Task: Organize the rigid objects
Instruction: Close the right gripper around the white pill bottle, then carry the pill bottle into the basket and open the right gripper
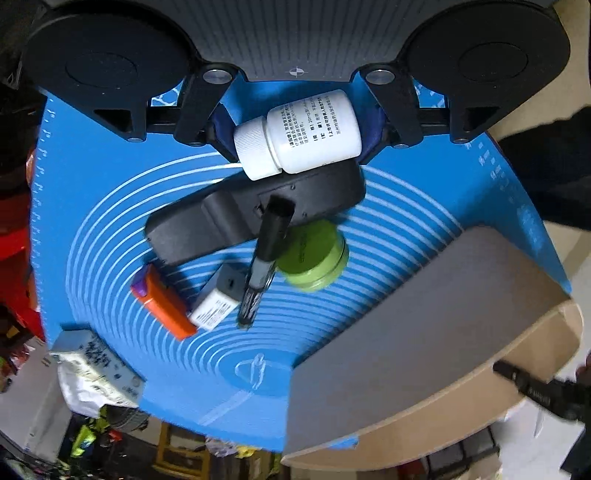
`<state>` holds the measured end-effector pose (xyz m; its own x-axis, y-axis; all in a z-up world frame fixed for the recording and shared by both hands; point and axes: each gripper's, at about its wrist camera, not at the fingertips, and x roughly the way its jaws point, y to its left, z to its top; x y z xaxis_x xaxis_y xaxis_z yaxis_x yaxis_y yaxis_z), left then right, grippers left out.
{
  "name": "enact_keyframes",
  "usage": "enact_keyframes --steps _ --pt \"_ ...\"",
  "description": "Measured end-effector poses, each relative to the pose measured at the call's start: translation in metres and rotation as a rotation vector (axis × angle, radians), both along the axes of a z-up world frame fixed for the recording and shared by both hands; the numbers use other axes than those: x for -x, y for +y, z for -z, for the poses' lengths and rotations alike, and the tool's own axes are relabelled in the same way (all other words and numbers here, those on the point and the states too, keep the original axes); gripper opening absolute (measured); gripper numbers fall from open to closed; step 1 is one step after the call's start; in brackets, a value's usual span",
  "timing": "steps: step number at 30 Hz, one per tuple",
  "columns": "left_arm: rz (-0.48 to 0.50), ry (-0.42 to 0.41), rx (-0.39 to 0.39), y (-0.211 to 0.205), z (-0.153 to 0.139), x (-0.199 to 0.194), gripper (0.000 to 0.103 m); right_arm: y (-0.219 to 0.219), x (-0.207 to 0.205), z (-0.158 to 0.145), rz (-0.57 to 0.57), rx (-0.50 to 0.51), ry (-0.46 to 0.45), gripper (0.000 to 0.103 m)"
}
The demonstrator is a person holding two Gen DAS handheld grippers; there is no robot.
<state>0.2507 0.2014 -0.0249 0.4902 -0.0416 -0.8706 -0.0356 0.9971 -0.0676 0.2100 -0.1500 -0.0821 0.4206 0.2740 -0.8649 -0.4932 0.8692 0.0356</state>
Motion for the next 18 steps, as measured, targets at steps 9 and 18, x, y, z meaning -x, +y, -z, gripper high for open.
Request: enact_keyframes --steps 9,18 --pt "0.0 0.001 0.002 0.0 0.0 0.0 0.009 -0.003 -0.002 -0.047 0.057 -0.021 -0.124 0.07" --pt "0.0 0.001 0.002 -0.001 0.0 -0.001 0.009 0.016 -0.014 -0.087 0.102 -0.089 -0.27 0.07"
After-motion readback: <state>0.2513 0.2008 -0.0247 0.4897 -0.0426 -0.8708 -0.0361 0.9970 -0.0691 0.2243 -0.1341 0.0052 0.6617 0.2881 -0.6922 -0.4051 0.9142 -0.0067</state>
